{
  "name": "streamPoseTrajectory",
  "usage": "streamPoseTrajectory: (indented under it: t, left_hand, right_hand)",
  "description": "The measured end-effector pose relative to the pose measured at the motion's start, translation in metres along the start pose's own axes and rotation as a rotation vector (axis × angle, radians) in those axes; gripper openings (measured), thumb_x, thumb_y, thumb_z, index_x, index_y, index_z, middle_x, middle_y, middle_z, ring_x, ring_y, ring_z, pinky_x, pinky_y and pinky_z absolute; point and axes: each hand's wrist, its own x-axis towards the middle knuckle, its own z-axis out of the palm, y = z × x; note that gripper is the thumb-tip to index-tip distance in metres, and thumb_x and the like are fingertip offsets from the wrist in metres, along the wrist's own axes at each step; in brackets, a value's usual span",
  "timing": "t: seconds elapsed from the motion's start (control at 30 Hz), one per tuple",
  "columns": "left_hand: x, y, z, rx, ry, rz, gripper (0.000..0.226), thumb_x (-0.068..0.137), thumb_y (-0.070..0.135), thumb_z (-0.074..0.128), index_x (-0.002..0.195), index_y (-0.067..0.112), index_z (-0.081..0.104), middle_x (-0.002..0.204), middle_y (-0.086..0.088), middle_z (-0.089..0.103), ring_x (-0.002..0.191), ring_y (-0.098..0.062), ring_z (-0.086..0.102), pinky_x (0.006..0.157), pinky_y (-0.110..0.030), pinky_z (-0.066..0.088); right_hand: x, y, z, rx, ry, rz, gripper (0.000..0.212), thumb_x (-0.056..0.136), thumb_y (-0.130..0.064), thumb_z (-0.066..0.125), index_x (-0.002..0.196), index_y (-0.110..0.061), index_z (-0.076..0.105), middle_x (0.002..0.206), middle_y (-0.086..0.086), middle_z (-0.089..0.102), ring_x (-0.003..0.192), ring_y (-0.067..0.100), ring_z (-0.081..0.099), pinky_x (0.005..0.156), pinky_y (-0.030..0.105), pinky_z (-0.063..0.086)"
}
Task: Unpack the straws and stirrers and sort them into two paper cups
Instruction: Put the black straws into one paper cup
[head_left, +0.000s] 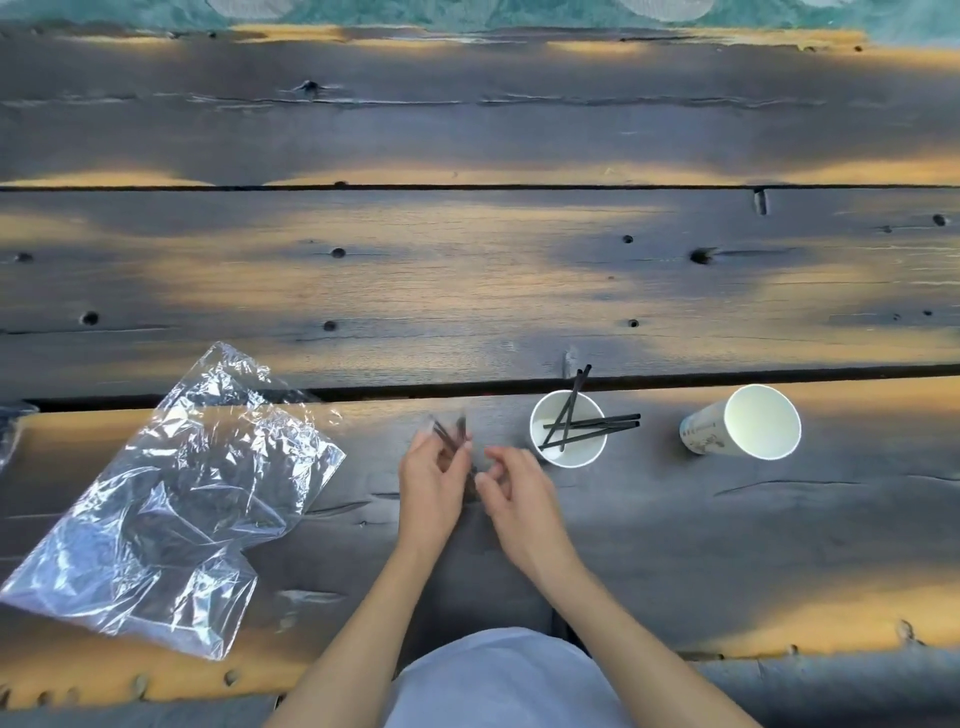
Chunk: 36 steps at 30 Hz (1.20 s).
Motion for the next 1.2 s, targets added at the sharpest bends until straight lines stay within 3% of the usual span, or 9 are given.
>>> streamPoseTrajectory:
  t: [0.13, 0.23, 0.3, 0.47, 0.6, 0.77, 0.9, 1.03, 1.2]
  left_hand:
    - [-0.015, -0.003, -0.008, 0.080, -0.087, 0.229, 0.022, 0.090, 0.002, 0.061, 0.094, 0.023, 0.064, 0.092, 0.013, 0.063, 0.090, -0.016, 0.061, 0.078, -0.021, 0.047]
    - [-0.023, -0.006, -0.006, 0.146, -0.119, 0.250, 0.040, 0.092, 0.005, 0.059, 0.080, 0.043, 0.057, 0.082, 0.024, 0.057, 0.091, -0.008, 0.052, 0.068, -0.010, 0.038]
    - [-0.024, -0.010, -0.004, 0.208, -0.136, 0.237, 0.035, 0.091, 0.006, 0.055, 0.078, 0.038, 0.057, 0.076, 0.022, 0.054, 0.087, -0.004, 0.045, 0.065, -0.010, 0.036]
    - [-0.022, -0.023, 0.003, 0.316, -0.144, 0.215, 0.024, 0.091, 0.002, 0.050, 0.081, 0.024, 0.055, 0.074, 0.010, 0.058, 0.075, -0.015, 0.052, 0.070, -0.017, 0.035]
    - [-0.018, -0.023, 0.007, 0.303, -0.187, 0.140, 0.020, 0.090, 0.004, 0.050, 0.080, 0.022, 0.055, 0.075, 0.010, 0.059, 0.076, -0.009, 0.057, 0.063, -0.017, 0.038]
    - [-0.015, -0.011, 0.005, 0.234, -0.185, 0.059, 0.042, 0.090, 0.001, 0.049, 0.059, 0.025, 0.034, 0.058, 0.010, 0.045, 0.056, -0.004, 0.040, 0.051, -0.016, 0.032]
    - [-0.015, -0.007, 0.003, 0.248, -0.194, 0.081, 0.044, 0.094, 0.005, 0.048, 0.057, 0.025, 0.033, 0.055, 0.011, 0.044, 0.052, -0.002, 0.039, 0.050, -0.016, 0.032]
    - [-0.014, -0.016, 0.003, 0.307, -0.233, 0.108, 0.029, 0.089, 0.005, 0.046, 0.067, 0.024, 0.042, 0.066, 0.011, 0.050, 0.066, -0.010, 0.050, 0.054, -0.014, 0.028]
    - [-0.015, -0.019, 0.002, 0.266, -0.237, 0.124, 0.024, 0.090, 0.006, 0.047, 0.084, 0.029, 0.053, 0.079, 0.011, 0.061, 0.078, -0.011, 0.062, 0.060, -0.022, 0.043]
  right_hand:
    - [0.008, -0.027, -0.003, 0.102, 0.051, -0.147, 0.044, 0.088, -0.015, 0.068, 0.130, -0.019, 0.055, 0.105, -0.008, 0.048, 0.081, -0.004, 0.053, 0.080, 0.008, 0.042]
    - [0.006, -0.031, 0.003, 0.038, 0.003, -0.216, 0.035, 0.091, -0.022, 0.064, 0.124, -0.017, 0.059, 0.110, -0.006, 0.051, 0.100, 0.000, 0.053, 0.087, 0.016, 0.043]
    - [0.006, -0.029, 0.005, 0.034, -0.047, -0.163, 0.033, 0.092, -0.036, 0.060, 0.119, -0.017, 0.061, 0.112, -0.004, 0.053, 0.105, 0.007, 0.056, 0.091, 0.023, 0.045]
    - [0.003, -0.028, 0.009, 0.190, -0.081, -0.094, 0.069, 0.090, -0.072, 0.027, 0.109, -0.018, 0.065, 0.106, 0.003, 0.055, 0.091, 0.010, 0.059, 0.087, 0.030, 0.050]
    - [0.010, -0.026, 0.012, 0.150, -0.093, -0.030, 0.048, 0.102, -0.050, 0.034, 0.109, -0.015, 0.066, 0.103, 0.002, 0.053, 0.087, 0.013, 0.058, 0.089, 0.041, 0.051]
    - [0.010, -0.026, 0.012, 0.414, -0.086, 0.005, 0.053, 0.092, -0.067, 0.036, 0.113, -0.030, 0.066, 0.090, 0.005, 0.053, 0.069, 0.012, 0.056, 0.072, 0.028, 0.050]
    - [0.011, -0.022, 0.013, 0.364, -0.111, 0.017, 0.043, 0.103, -0.046, 0.036, 0.121, -0.021, 0.066, 0.095, 0.004, 0.050, 0.068, 0.008, 0.054, 0.073, 0.024, 0.050]
    - [0.014, -0.022, 0.015, 0.408, -0.085, 0.043, 0.034, 0.103, -0.038, 0.042, 0.113, -0.020, 0.069, 0.096, 0.007, 0.050, 0.071, 0.008, 0.056, 0.070, 0.025, 0.050]
    - [0.012, -0.030, 0.011, 0.340, -0.137, 0.011, 0.026, 0.101, -0.030, 0.052, 0.106, -0.010, 0.068, 0.102, 0.008, 0.050, 0.078, 0.009, 0.055, 0.078, 0.024, 0.051]
